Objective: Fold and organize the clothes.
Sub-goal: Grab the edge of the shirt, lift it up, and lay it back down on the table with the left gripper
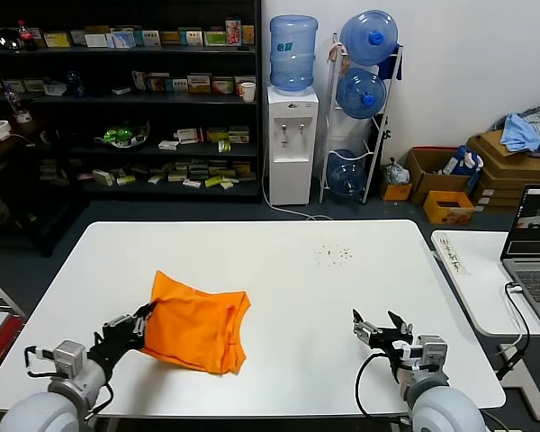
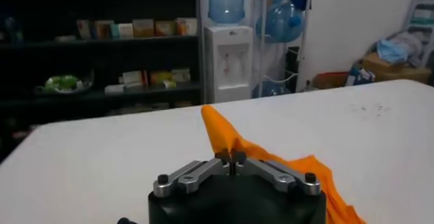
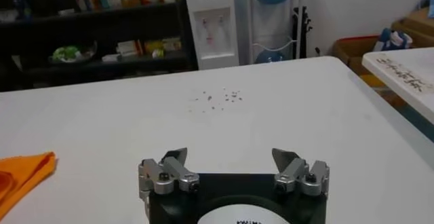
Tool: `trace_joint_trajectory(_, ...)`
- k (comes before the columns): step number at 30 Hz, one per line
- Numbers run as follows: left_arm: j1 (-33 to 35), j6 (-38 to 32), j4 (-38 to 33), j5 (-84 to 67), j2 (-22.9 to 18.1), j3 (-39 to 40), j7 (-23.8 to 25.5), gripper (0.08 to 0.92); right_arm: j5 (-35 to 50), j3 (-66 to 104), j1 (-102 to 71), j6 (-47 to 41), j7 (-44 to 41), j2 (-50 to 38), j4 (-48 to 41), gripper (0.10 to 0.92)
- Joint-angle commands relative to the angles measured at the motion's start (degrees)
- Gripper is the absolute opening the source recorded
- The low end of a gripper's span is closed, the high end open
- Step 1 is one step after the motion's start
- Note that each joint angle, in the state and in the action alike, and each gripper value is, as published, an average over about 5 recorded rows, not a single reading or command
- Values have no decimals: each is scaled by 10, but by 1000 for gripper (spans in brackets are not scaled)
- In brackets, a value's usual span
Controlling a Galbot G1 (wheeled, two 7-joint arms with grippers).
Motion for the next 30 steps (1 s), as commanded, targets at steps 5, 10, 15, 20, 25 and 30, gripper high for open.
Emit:
trace_joint_trajectory(5, 45, 42, 45, 8, 131, -173, -9, 103, 4, -15, 16, 5, -6, -3, -6, 823)
trace_joint_trajectory(10, 40, 40, 89, 12, 150, -188, -3, 103, 4, -16, 17, 7, -9, -6, -4, 823)
trace_joint_trajectory(15, 42, 41, 106, 10, 169, -191, 2, 103, 5, -13, 14, 8, -8, -9, 0, 823)
trace_joint_trajectory(20, 45, 45, 102, -5, 180, -191, 0, 103, 3, -12, 10, 7, -6, -7, 3, 823)
trace_joint_trajectory(25, 38, 71, 53, -128, 175, -172, -42, 103, -2, -6, 1, 6, -3, -3, 7, 823)
trace_joint_trajectory(30, -15, 80, -64, -378, 143, -51, -167, 103, -9, 12, -17, 3, 1, 2, 13, 823)
